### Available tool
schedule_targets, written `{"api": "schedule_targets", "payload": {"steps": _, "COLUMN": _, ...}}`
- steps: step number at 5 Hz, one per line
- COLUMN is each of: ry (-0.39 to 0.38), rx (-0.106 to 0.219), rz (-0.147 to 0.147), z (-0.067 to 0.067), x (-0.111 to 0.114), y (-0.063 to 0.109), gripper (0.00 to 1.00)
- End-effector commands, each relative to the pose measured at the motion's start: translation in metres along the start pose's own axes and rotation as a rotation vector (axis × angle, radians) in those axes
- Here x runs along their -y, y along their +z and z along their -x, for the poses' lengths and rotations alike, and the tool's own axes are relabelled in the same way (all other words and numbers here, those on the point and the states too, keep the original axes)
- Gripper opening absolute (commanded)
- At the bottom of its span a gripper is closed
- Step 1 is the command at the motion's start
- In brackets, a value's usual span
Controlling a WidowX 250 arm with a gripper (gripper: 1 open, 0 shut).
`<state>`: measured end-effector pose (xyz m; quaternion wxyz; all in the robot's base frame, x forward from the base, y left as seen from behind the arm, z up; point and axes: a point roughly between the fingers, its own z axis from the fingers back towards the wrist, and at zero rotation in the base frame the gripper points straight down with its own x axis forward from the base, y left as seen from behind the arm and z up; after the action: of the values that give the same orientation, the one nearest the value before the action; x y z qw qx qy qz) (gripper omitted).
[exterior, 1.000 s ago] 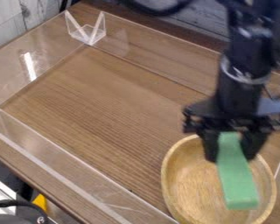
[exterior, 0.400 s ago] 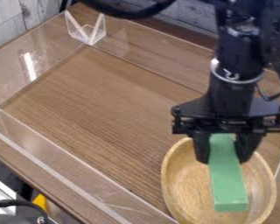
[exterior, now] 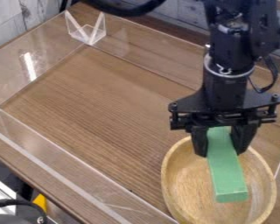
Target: Put the green block in the brown bowl
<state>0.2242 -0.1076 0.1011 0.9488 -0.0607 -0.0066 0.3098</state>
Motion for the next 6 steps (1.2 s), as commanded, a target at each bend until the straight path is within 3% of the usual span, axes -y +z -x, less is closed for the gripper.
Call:
{"api": "schedule_targets", "payload": {"steps": 1, "ry": 0.004, "rx": 0.016, "rz": 0.031, "z": 0.000, "x": 0.008, "y": 0.004, "gripper": 0.00}}
{"api": "schedule_targets", "payload": {"steps": 3, "ry": -0.067, "rx": 0.010, "rz": 0.036, "z": -0.020, "x": 0.005, "y": 0.019, "gripper": 0.00}}
{"api": "schedule_targets", "payload": {"steps": 5, "ry": -0.152, "rx": 0.001, "rz": 0.035, "z": -0.013, "x": -0.004, "y": -0.003, "gripper": 0.00}}
{"api": "schedule_targets", "payload": {"steps": 6, "ry": -0.126, "rx": 0.004, "rz": 0.033, "z": -0.013, "x": -0.003, "y": -0.011, "gripper": 0.00}}
